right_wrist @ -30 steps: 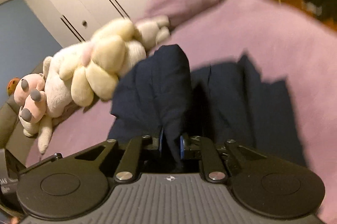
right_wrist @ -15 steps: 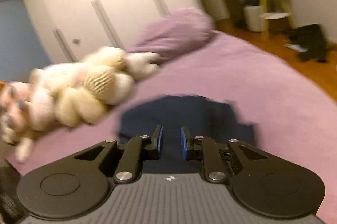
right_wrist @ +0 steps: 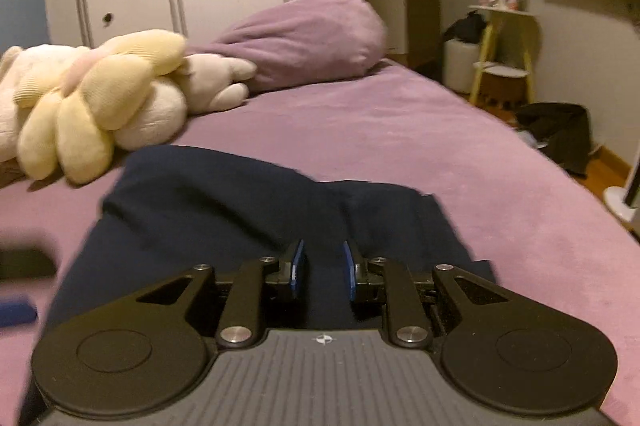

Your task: Fold large clothes

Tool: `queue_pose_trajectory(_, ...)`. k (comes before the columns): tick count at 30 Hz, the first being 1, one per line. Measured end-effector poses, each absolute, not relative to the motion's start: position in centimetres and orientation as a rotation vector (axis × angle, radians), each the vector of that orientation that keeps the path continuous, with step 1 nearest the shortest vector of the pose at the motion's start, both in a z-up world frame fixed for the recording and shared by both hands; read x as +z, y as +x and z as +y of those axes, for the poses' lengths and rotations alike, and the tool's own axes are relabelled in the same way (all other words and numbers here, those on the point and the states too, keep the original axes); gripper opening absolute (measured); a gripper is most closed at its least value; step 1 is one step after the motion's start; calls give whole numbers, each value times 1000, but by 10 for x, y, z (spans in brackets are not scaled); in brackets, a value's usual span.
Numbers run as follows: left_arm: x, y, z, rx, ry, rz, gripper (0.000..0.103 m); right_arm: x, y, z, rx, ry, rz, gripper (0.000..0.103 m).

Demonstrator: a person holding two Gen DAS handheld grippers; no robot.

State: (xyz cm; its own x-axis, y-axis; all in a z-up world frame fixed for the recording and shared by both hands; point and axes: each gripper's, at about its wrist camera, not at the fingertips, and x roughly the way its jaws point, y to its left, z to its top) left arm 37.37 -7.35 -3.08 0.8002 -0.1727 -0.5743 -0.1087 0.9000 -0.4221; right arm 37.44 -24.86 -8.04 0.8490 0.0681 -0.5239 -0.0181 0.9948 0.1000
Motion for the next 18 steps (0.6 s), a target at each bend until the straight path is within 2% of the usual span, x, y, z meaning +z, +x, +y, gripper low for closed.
queue_pose_trajectory(2, -39, 385, -88, 8, -367, 619, 100, -88, 373, -260, 55, 115, 542, 19)
queue_pose_trajectory(6, -69, 403, -100, 54, -242, 671, 103, -104, 372, -280, 74, 186, 518, 19)
queue_pose_trajectory(11, -94, 403, -84, 52, -279, 647, 103, -114, 377, -279, 93, 179, 503, 19)
queue_pose_trajectory(18, -82, 394, -79, 46, -294, 662, 103, -116, 381, -280, 114, 193, 503, 19)
